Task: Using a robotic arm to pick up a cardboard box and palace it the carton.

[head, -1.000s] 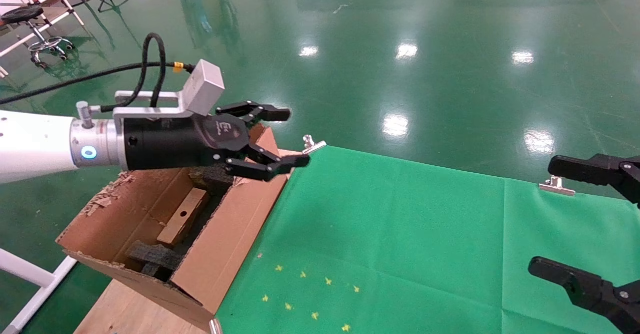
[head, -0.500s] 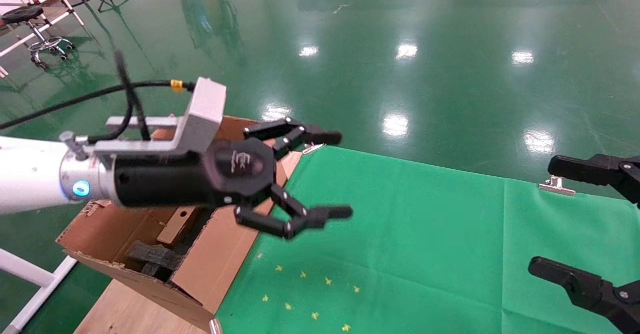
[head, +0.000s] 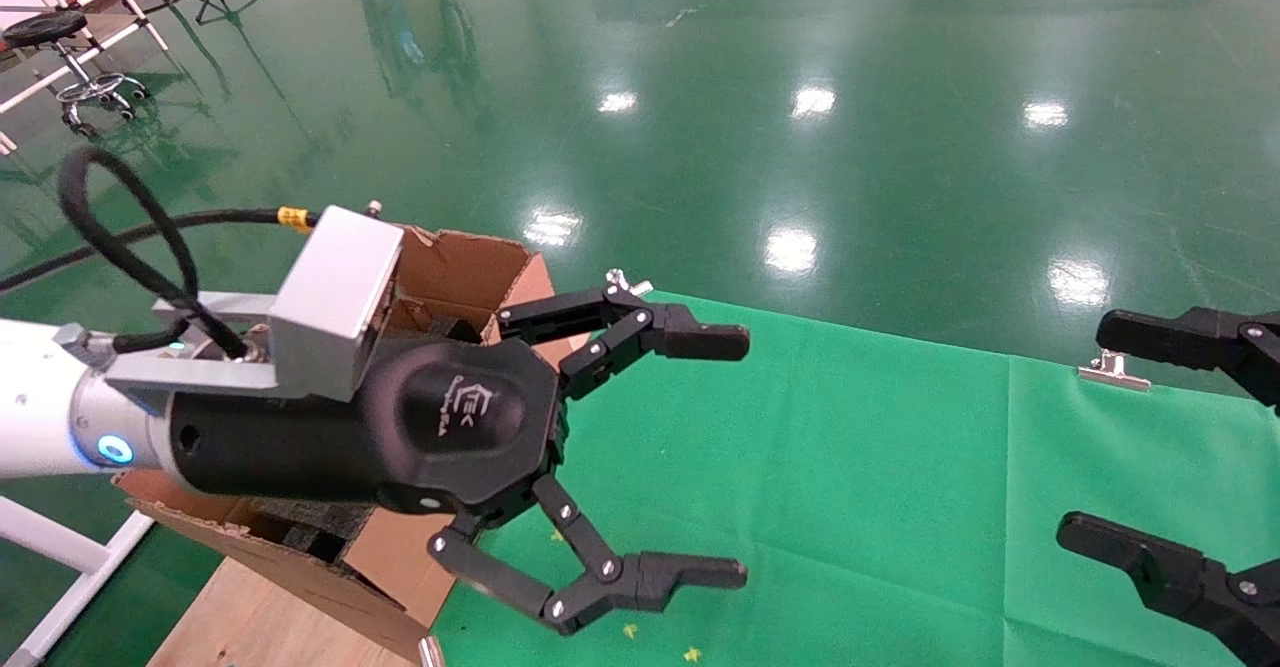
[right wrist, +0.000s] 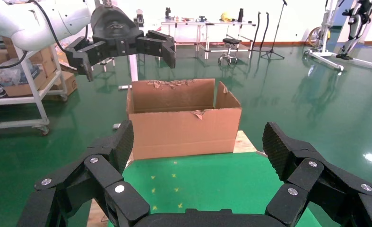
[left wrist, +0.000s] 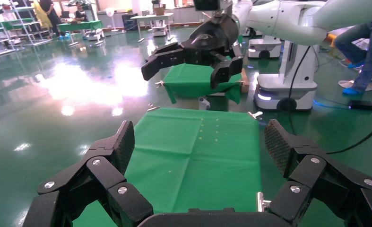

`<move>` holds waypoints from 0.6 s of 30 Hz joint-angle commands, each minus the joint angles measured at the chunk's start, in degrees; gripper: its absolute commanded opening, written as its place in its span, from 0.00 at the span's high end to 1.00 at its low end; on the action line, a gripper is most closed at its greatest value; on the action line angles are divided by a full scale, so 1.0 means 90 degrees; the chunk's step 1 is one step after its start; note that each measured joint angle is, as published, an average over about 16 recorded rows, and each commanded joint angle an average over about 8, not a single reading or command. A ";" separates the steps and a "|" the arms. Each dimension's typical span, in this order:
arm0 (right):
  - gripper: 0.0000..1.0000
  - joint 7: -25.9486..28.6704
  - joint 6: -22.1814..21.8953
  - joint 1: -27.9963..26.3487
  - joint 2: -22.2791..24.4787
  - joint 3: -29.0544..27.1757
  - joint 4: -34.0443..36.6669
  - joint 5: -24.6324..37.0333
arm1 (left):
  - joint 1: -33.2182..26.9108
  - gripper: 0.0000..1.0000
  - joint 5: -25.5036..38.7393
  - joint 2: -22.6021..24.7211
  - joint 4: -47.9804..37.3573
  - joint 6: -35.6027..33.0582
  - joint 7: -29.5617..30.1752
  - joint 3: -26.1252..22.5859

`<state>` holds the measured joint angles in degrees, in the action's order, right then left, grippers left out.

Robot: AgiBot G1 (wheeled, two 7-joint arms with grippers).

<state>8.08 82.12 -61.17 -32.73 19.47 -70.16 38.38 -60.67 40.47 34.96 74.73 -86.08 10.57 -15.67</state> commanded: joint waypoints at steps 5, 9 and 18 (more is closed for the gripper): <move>0.00 0.0000 0.0000 0.0000 0.0000 0.0000 0.0000 0.0000 | -0.0019 0.00 0.0029 -0.0002 -0.0030 0.0008 0.0002 -0.0005; 0.00 0.0000 0.0000 0.0000 0.0000 0.0000 0.0000 0.0000 | -0.0044 0.00 0.0068 -0.0001 -0.0062 0.0020 0.0007 -0.0015; 0.00 0.0000 0.0000 0.0000 0.0000 0.0000 0.0000 0.0000 | -0.0076 0.00 0.0121 0.0002 -0.0106 0.0035 0.0014 -0.0029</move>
<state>8.08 82.12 -61.17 -32.73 19.47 -70.16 38.38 -61.35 41.54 34.98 73.80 -85.77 10.70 -15.92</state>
